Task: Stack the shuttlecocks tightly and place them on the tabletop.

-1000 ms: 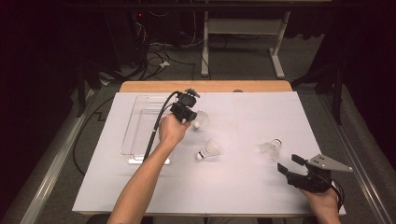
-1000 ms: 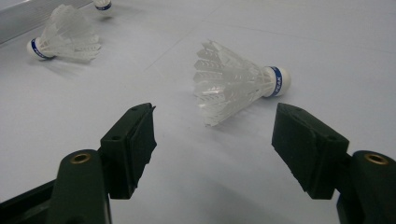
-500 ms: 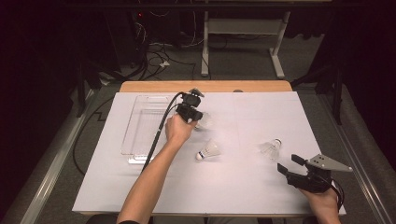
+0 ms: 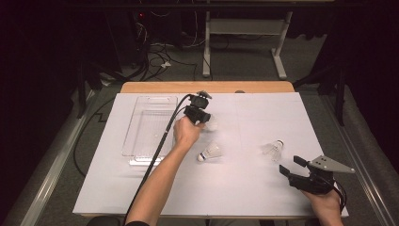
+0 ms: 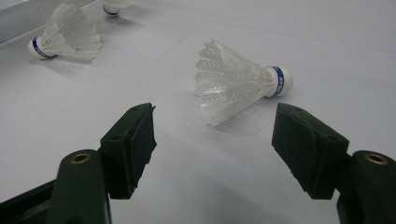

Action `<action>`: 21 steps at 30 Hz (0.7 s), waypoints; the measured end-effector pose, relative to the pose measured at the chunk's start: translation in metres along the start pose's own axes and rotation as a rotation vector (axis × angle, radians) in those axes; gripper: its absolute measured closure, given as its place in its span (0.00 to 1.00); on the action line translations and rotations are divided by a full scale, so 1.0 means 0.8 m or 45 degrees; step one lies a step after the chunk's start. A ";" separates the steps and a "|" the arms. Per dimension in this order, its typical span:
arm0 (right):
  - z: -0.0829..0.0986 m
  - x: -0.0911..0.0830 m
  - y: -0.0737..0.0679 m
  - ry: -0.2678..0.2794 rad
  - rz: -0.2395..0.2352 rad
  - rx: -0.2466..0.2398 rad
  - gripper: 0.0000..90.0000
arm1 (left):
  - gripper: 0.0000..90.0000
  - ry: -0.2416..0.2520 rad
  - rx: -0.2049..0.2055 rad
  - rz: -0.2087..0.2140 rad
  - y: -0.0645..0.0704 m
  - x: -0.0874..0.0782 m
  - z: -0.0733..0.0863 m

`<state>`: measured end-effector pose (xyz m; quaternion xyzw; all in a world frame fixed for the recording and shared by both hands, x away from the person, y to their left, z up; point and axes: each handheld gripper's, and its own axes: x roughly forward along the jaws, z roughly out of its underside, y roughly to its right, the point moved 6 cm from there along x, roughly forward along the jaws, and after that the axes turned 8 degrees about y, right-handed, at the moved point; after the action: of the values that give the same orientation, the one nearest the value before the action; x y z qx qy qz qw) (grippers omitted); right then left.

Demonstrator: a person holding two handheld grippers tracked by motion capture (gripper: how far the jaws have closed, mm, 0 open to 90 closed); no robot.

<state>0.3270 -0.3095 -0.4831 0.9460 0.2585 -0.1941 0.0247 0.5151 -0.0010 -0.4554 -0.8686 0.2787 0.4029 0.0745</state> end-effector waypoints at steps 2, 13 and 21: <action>0.000 0.000 0.000 0.001 0.000 0.000 0.34 | 0.92 -0.001 0.001 -0.005 0.003 0.004 -0.002; 0.000 0.000 0.000 0.003 -0.006 -0.003 0.34 | 0.91 -0.002 0.001 0.006 0.014 0.018 -0.004; 0.000 0.000 0.000 0.003 -0.007 0.000 0.34 | 0.90 -0.014 0.027 -0.008 0.020 0.028 -0.006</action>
<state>0.3269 -0.3096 -0.4829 0.9455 0.2610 -0.1931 0.0237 0.5215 -0.0260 -0.4672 -0.8665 0.2798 0.4043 0.0866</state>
